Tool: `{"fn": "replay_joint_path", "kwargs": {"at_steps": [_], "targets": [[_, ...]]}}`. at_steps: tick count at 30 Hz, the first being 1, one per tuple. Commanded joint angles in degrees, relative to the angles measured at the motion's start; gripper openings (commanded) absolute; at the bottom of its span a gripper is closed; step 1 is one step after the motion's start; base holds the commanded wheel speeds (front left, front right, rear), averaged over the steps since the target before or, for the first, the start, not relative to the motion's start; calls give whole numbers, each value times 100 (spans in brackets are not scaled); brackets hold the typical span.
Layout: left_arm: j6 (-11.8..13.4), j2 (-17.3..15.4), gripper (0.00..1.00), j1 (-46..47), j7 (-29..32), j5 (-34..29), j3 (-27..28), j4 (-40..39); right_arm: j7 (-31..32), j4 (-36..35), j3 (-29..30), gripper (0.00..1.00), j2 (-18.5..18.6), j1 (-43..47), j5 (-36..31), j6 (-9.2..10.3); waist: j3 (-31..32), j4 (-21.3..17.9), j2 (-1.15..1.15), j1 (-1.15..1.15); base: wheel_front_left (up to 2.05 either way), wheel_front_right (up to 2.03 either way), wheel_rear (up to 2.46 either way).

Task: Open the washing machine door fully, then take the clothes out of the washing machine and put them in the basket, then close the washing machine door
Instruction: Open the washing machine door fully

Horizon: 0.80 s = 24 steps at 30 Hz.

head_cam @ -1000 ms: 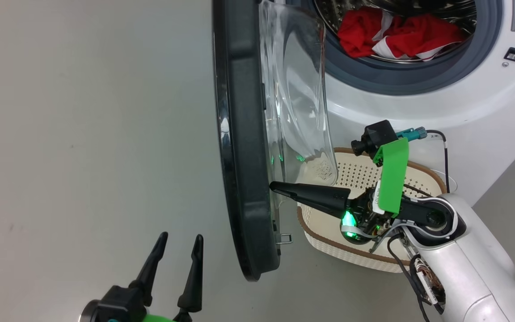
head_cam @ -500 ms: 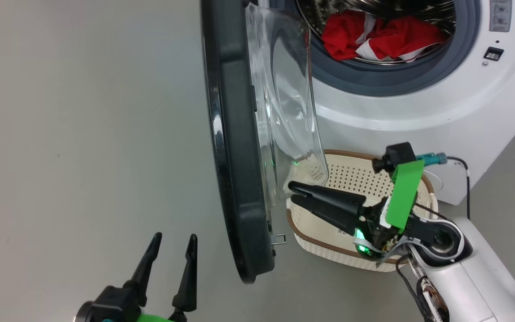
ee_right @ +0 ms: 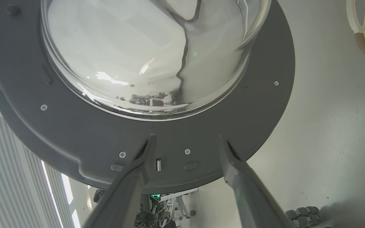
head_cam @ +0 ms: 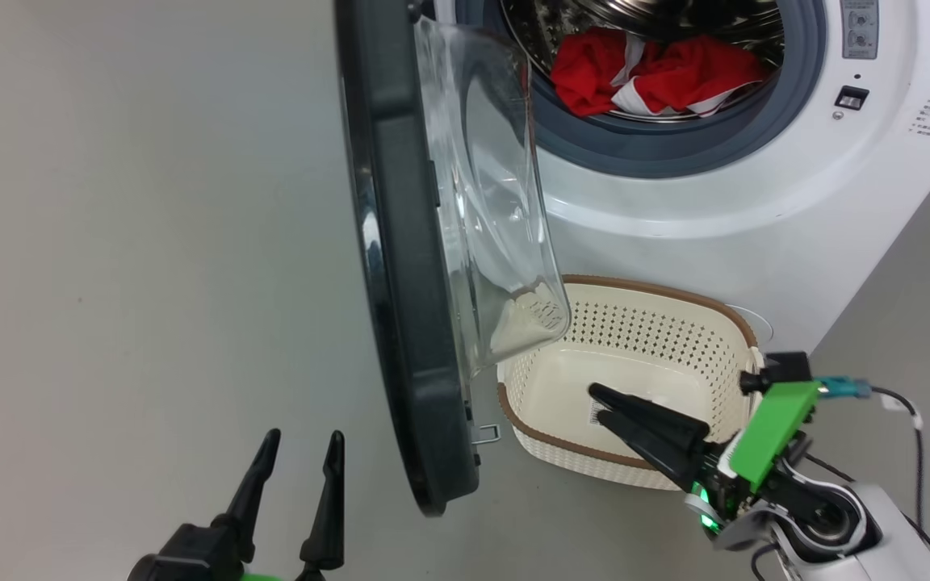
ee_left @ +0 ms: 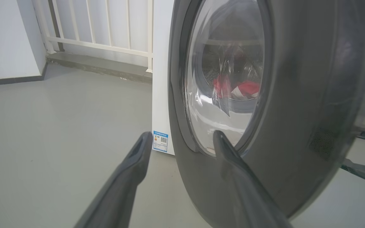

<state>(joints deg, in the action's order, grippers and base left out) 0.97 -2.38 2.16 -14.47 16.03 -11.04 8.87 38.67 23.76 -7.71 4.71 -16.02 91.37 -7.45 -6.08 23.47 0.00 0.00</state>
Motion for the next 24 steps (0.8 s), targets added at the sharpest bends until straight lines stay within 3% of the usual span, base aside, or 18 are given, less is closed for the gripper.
{"fn": "replay_joint_path", "kwargs": {"at_steps": [1,14,24], "targets": [[-17,-50,100,38,-53,-32,217,-125,-95,-138,-8,100,0,17,-56,-3,-7,-23,0,0,0,0,0],[-11,-50,100,46,-53,-9,256,-108,-1166,-188,-380,100,430,550,-1003,-3,-3,-126,0,0,0,0,0],[-42,-50,100,63,-53,0,300,-85,-2794,-315,-1385,100,1024,612,-1878,-3,-5,-182,0,0,0,0,0]]}}
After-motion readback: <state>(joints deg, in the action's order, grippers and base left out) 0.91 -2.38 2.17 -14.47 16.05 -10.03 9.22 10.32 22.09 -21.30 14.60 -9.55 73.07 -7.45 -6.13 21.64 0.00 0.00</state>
